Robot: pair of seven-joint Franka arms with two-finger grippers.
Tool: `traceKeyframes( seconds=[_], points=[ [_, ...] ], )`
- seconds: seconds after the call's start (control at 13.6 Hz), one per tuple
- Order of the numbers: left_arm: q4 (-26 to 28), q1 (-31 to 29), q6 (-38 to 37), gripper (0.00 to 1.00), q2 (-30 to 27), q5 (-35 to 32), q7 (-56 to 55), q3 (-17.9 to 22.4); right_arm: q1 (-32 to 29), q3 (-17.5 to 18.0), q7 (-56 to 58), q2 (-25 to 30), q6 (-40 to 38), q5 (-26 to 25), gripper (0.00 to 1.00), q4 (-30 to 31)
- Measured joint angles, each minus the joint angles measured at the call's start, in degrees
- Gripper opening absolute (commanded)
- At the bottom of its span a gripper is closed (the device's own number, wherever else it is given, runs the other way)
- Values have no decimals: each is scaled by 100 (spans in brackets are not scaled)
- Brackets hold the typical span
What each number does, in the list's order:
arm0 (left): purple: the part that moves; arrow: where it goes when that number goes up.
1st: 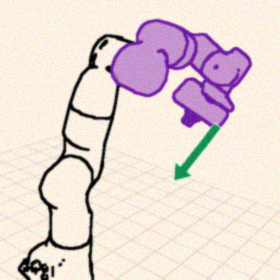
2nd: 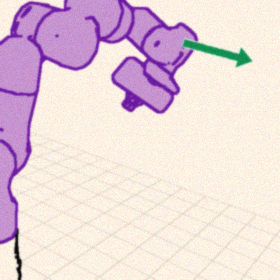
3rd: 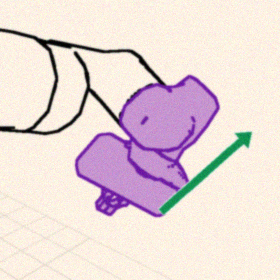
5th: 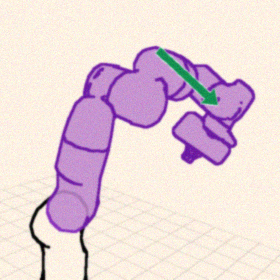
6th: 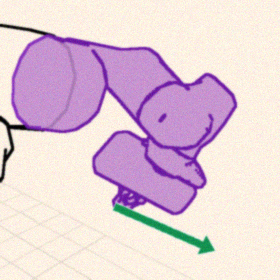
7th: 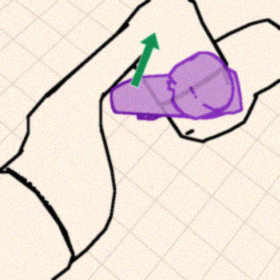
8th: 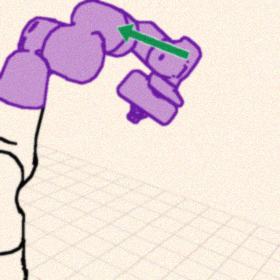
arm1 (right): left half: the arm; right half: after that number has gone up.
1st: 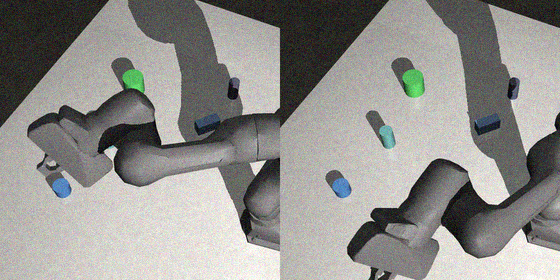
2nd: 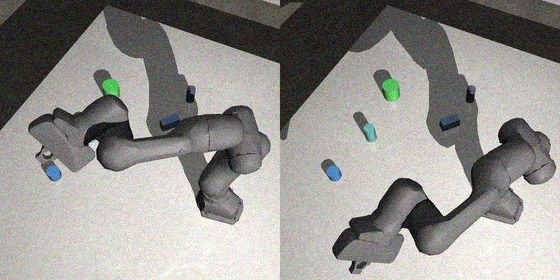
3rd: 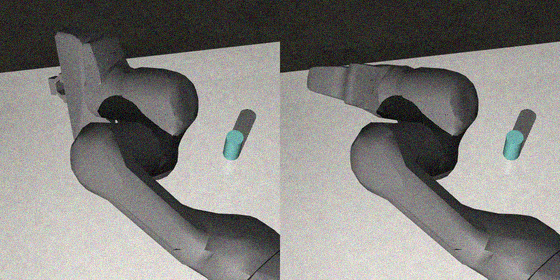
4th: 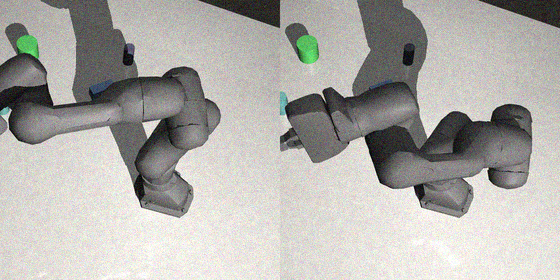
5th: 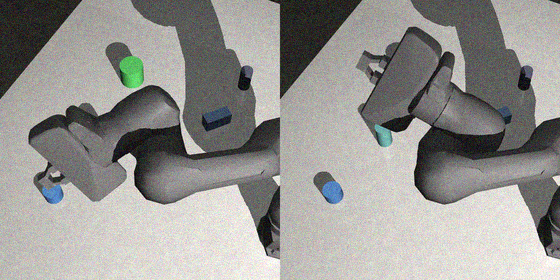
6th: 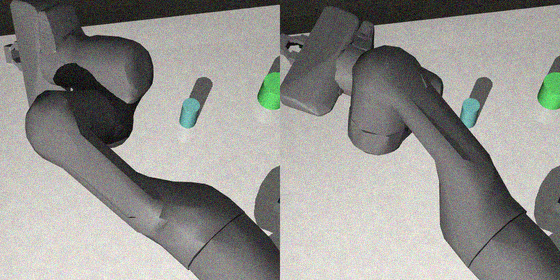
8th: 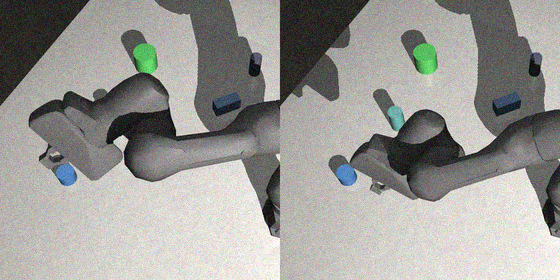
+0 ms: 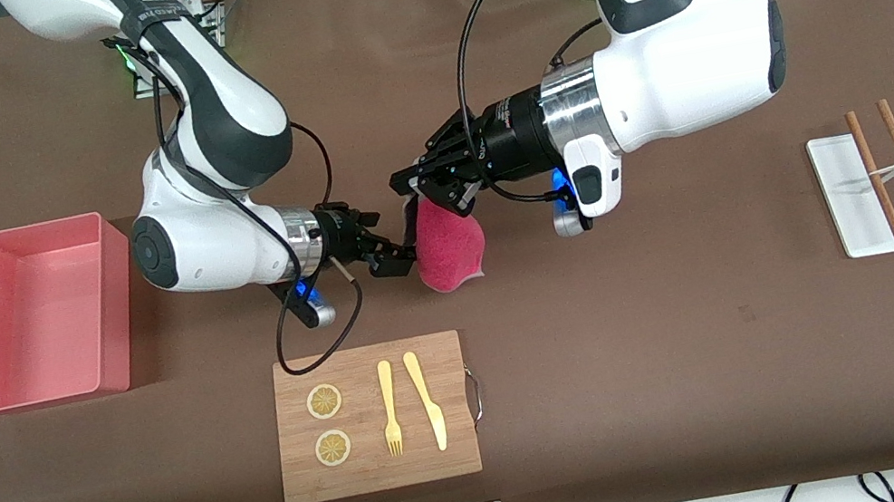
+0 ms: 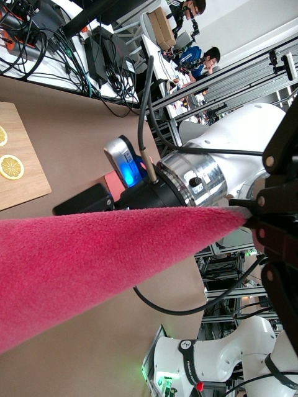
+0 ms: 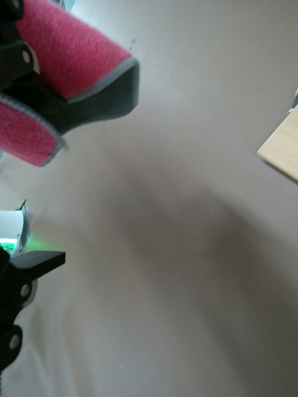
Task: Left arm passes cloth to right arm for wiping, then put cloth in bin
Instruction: 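Grasp the hanging end of the cloth with the right gripper, then hold the cloth between both grippers above the table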
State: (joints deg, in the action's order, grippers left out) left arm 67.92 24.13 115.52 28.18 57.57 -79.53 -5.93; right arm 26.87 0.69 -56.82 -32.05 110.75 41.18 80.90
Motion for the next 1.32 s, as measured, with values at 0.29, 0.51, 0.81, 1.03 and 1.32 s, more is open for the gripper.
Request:
traceKeyframes(
  seconds=[0.29,0.51,0.81,1.03,1.32],
  points=[
    [0,1,0,0,0,0,0,0,1,2,0,0,-320,17,54,0],
    [0,-1,0,0,0,0,0,0,-2,2,-76,1,-401,209,60,-1],
    [0,1,0,0,0,0,0,0,-23,1,-188,11,-418,435,60,-17],
    [0,1,0,0,0,0,0,0,-37,-4,-337,33,-565,459,13,-62],
    [0,3,0,0,0,0,0,0,-85,-28,-427,37,-703,785,0,-69]
  ],
)
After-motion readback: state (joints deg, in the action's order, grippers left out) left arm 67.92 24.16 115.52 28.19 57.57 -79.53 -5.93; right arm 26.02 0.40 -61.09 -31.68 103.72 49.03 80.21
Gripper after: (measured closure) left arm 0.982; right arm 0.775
